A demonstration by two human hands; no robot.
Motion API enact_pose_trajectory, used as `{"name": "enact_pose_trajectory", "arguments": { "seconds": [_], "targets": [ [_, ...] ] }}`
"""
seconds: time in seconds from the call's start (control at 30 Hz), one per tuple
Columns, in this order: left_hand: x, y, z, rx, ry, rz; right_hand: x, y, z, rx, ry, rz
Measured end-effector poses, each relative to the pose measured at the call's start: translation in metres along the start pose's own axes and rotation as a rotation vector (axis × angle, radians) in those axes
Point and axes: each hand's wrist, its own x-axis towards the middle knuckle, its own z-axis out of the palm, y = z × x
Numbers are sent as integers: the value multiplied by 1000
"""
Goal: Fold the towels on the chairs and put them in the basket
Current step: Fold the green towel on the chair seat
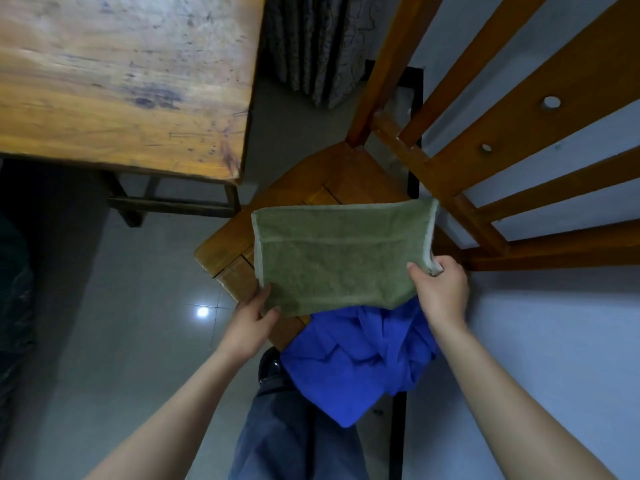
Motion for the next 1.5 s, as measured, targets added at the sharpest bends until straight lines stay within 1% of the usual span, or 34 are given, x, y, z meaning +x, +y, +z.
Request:
{"name": "enact_pose_trajectory", "arguments": {
  "seconds": [0.07, 0.1, 0.17, 0.27, 0.4, 0.5, 0.67, 0.7, 0.73, 0.8, 0.83, 0.93, 1.03, 1.07, 1.1, 1.13, 1.2, 1.27, 1.3, 1.4, 1.43, 1.5],
  "targets": [
    [0, 6, -2, -316, 24, -61, -19, -21, 7, -72, 10, -181],
    [0, 9, -4, -426, 40, -97, -29, -30, 14, -78, -12, -252],
    [3, 10, -6, -560, 54, -159, -46, -43, 30, -93, -96, -367],
    [6, 12, -8, -648, 50, -200, -63, -49, 58, -156, -215, -477],
    [6, 14, -10, -721, 72, -231, -75, -48, 86, -234, -299, -457],
    [7, 12, -11, -742, 45, -228, -85, -48, 96, -258, -281, -509],
    [3, 10, -12, -769, 32, -267, -93, -37, 87, -253, -246, -778],
    [1, 9, -12, -763, 27, -287, -93, -32, 84, -259, -270, -774],
    [0, 9, -12, -745, 21, -303, -91, -27, 81, -252, -305, -709],
    [-4, 10, -11, -682, 22, -303, -84, -18, 74, -170, -335, -476],
    [-5, 10, -9, -653, 38, -292, -80, -16, 70, -89, -303, -368],
    [-11, 10, -5, -599, 125, -267, -64, -19, 57, 218, -79, -174],
    [-19, 3, -1, -576, 193, -274, -38, -21, 44, 377, 201, -26],
    [-22, 0, 0, -550, 202, -268, -30, -19, 41, 409, 245, 43],
    [-24, -4, 1, -516, 204, -258, -23, -16, 39, 405, 242, 99],
    [-25, -7, 2, -477, 199, -243, -18, -12, 38, 358, 206, 116],
    [-25, -11, 5, -400, 167, -209, -18, -6, 38, 239, 107, 19],
    [-24, -12, 8, -383, 139, -195, -29, -10, 39, 184, 36, -150],
    [-25, -11, 9, -399, 144, -193, -37, -12, 42, 160, -9, -232],
    [-27, -10, 10, -499, 200, -202, -68, -16, 59, 42, -251, -398],
    [-27, -9, 9, -540, 211, -201, -78, -17, 68, -22, -306, -454],
    [-26, -7, 5, -607, 212, -197, -97, -19, 89, -115, -358, -605]
  ]
}}
